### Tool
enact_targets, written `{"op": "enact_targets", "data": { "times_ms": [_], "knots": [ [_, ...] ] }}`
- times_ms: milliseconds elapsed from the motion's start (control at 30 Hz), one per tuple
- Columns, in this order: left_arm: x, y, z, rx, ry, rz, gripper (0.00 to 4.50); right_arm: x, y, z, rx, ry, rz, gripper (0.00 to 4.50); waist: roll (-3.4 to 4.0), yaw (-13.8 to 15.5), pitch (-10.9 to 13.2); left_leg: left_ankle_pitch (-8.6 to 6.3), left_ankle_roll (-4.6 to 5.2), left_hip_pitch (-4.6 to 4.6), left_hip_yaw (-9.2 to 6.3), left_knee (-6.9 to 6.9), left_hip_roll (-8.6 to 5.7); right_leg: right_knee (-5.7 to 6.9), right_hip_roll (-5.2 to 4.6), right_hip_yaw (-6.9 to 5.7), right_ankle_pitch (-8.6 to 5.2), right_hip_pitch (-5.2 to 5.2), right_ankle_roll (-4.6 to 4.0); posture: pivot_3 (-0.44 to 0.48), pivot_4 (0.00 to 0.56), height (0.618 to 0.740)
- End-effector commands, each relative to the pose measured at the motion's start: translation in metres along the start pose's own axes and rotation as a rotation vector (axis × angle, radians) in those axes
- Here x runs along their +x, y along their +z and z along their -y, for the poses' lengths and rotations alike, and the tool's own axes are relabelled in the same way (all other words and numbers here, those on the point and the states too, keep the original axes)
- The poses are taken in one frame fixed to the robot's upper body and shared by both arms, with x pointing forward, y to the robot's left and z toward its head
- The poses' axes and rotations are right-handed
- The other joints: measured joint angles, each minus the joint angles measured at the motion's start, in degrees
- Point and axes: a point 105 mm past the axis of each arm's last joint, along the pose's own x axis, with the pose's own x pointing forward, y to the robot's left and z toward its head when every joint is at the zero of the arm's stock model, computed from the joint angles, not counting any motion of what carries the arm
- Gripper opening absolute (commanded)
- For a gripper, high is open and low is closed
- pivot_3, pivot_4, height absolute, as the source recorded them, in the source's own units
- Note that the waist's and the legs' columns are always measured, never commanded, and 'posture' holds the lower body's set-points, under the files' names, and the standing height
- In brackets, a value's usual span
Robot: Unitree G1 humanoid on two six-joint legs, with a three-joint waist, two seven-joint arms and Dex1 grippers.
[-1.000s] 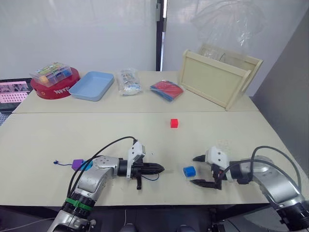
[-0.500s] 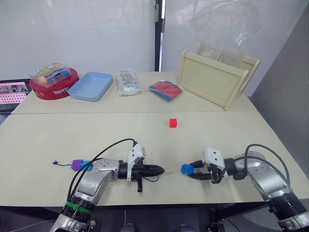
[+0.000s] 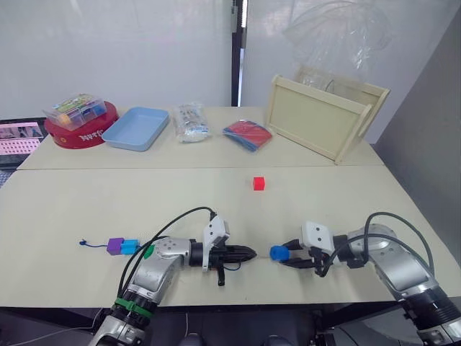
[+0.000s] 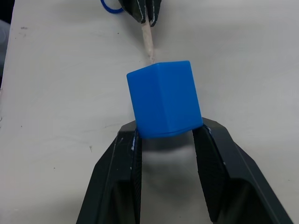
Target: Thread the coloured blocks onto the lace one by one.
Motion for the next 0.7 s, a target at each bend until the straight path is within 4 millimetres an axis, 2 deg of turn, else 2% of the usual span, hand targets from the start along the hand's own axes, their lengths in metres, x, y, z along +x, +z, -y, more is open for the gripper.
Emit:
{"op": "enact_targets", "data": {
  "times_ms": [33, 267, 367, 567, 700],
  "knots": [
    [0.004, 0.015, 0.002, 0.052, -0.019, 0.028, 0.00, 0.002, 0.007, -0.004, -0.011, 0.027, -0.031, 1.09, 0.00, 0.1, 0.0, 0.00, 0.00, 0.00, 0.00, 0.00, 0.00, 0.00, 0.00, 0.00, 0.00, 0.00, 0.00, 0.000, 0.150, 0.740],
    [-0.001, 0.019, -0.001, 0.056, -0.012, 0.018, 0.00, 0.006, 0.023, -0.007, 0.029, 0.021, -0.015, 1.09, 0.00, 0.2, 0.0, 0.00, 0.00, -0.01, 0.00, 0.00, 0.00, 0.00, 0.00, 0.00, 0.00, 0.00, 0.00, 0.000, 0.150, 0.740],
    [-0.004, 0.019, -0.001, 0.058, -0.012, 0.011, 0.00, 0.008, 0.024, -0.007, 0.051, 0.006, -0.011, 2.49, 0.00, 0.3, 0.0, 0.00, 0.00, -0.01, 0.00, 0.01, -0.01, -0.01, 0.00, 0.00, 0.00, 0.00, 0.00, 0.000, 0.150, 0.740],
    [-0.007, 0.016, 0.001, 0.057, -0.020, -0.013, 0.00, 0.010, 0.026, -0.008, 0.074, -0.010, 0.016, 4.47, 0.00, 0.6, 0.0, 0.00, 0.00, -0.02, 0.00, 0.01, -0.01, -0.02, 0.00, 0.00, 0.00, -0.01, 0.00, 0.000, 0.150, 0.740],
    [-0.010, 0.011, 0.001, 0.063, -0.024, -0.036, 0.00, 0.010, 0.027, -0.010, 0.061, -0.019, 0.061, 4.47, 0.00, 0.8, 0.0, 0.00, 0.00, -0.03, 0.00, 0.02, -0.01, -0.03, -0.01, 0.00, 0.00, -0.01, 0.01, 0.000, 0.150, 0.740]
  ]
}}
